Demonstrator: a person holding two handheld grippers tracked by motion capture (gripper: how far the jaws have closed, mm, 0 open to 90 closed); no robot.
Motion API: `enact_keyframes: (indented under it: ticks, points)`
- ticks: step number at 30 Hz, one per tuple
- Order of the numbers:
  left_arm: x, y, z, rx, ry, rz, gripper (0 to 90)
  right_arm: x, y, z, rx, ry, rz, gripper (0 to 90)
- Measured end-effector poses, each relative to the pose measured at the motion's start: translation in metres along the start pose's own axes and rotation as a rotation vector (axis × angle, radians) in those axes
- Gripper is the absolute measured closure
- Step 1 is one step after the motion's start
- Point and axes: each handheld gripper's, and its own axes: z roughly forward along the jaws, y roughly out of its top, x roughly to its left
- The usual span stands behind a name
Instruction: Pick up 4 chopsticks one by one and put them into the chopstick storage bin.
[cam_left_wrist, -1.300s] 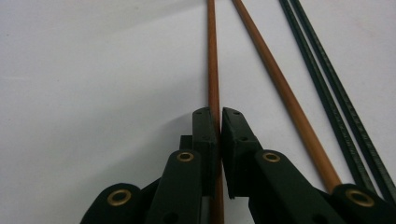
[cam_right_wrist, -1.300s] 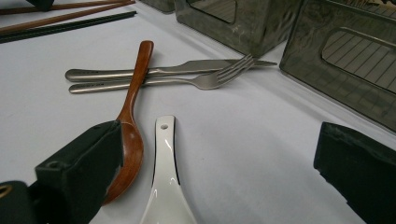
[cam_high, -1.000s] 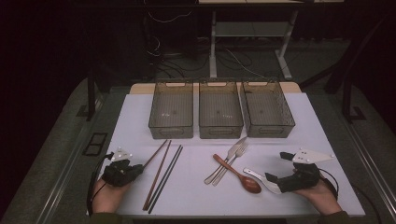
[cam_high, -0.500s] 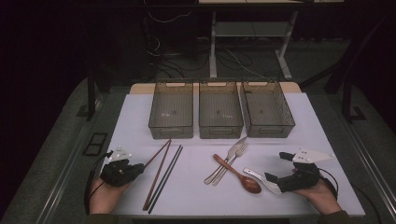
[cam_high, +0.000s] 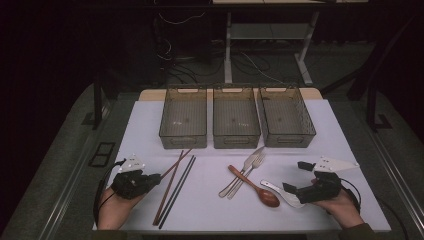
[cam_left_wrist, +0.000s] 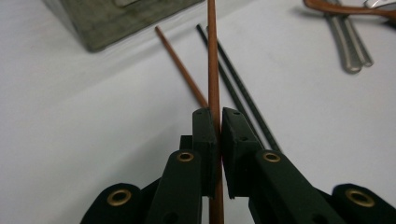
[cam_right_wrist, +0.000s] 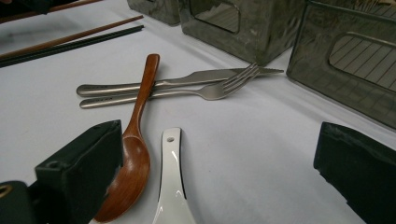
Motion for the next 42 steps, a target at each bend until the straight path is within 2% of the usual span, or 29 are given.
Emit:
enact_keyframes:
  ticks: [9,18,23,26,32,42]
  points:
    - [0.000,0.019,0.007,-0.035,-0.028,0.029,83.8,0.004,-0.004,0.000,0.007,0.009,0.001,1.3]
    - [-0.003,0.035,0.012,-0.074,-0.057,0.028,83.8,0.003,-0.008,-0.005,0.000,0.006,0.013,1.3]
    - [-0.003,0.045,0.017,-0.083,-0.057,0.028,83.8,0.003,-0.005,-0.007,-0.013,0.000,0.026,1.3]
    - [-0.002,0.052,0.019,-0.089,-0.055,0.034,83.8,0.004,-0.006,-0.005,-0.003,-0.003,0.007,1.3]
    - [0.000,0.063,0.022,-0.098,-0.047,0.029,83.8,0.003,-0.006,-0.005,-0.008,-0.009,0.009,1.3]
    - [0.011,0.085,0.030,-0.108,-0.017,0.013,83.7,0.003,-0.007,-0.006,-0.005,-0.018,0.013,1.3]
